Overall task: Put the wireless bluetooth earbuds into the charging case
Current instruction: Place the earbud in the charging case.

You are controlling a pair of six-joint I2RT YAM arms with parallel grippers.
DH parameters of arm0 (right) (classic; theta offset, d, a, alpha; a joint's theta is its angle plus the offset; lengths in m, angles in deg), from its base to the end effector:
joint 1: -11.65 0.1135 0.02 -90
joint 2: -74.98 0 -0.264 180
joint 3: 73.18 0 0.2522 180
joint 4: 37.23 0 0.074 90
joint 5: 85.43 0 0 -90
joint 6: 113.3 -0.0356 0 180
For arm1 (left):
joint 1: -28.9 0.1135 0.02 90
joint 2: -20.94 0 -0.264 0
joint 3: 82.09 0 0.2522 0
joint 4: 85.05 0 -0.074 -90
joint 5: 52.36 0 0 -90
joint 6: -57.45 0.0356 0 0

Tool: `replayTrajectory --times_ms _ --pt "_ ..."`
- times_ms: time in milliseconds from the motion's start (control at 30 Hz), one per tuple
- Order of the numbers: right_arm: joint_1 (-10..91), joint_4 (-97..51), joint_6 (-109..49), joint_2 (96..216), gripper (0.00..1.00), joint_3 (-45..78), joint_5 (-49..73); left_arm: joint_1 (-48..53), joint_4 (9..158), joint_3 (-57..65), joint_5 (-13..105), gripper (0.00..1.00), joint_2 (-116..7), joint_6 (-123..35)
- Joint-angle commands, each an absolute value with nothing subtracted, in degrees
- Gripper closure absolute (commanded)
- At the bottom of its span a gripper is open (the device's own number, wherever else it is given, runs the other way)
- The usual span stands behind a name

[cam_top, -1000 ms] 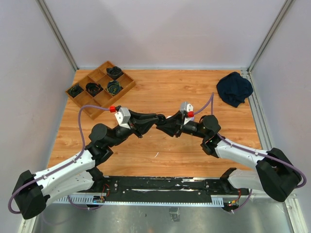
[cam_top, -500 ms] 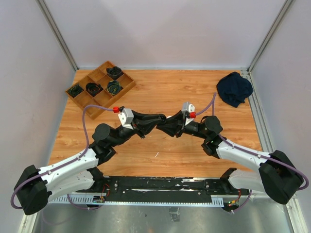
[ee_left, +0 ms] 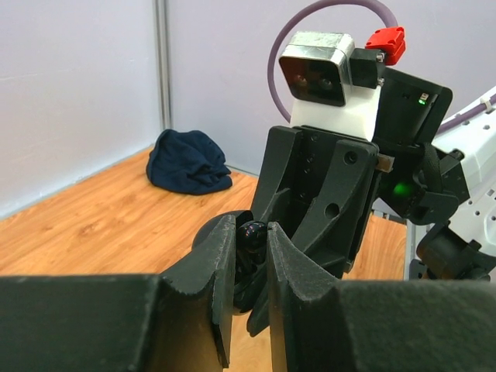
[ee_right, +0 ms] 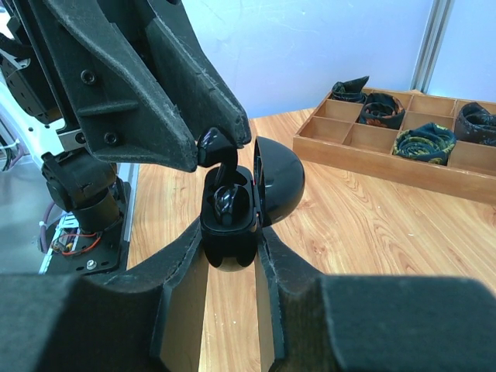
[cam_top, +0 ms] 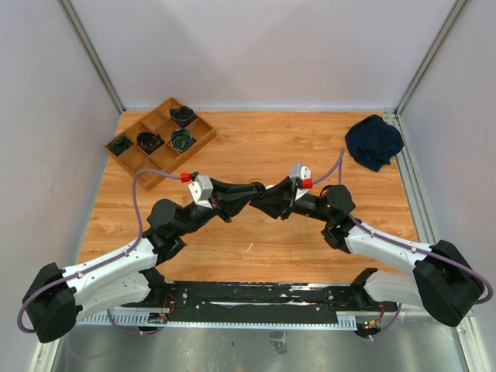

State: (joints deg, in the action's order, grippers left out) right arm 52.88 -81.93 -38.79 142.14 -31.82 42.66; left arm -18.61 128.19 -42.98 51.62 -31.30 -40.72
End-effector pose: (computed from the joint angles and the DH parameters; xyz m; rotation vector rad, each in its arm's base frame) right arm 0.1669 0.1754 0.2801 -0.8887 1.1111 1.2407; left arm 0.1327 -0.1576 0.3022 0.6388 1.1235 -0.9887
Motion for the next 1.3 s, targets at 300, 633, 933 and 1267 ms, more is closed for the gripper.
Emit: replayTrajectory --times_ms 300,633,933,1267 --pt "53.7 -84.2 -38.3 140.6 0.87 -29.8 42.4 -19.4 129.9 -46.2 50.8 0.77 -28.7 -40.7" --pt "53.7 -83.9 -37.8 140.6 0.86 -30.1 42.6 -19.4 126.8 -44.9 49.7 0.71 -29.0 -40.4" --pt "53.7 -83.4 -37.0 141.1 0.86 -30.4 42.2 -19.4 124.1 -43.9 48.7 0.60 -27.8 -41.1" --pt "53.7 -82.9 -36.2 140.9 0.86 -30.8 41.0 -19.4 117.8 -42.0 43.2 0.34 -23.2 -41.2"
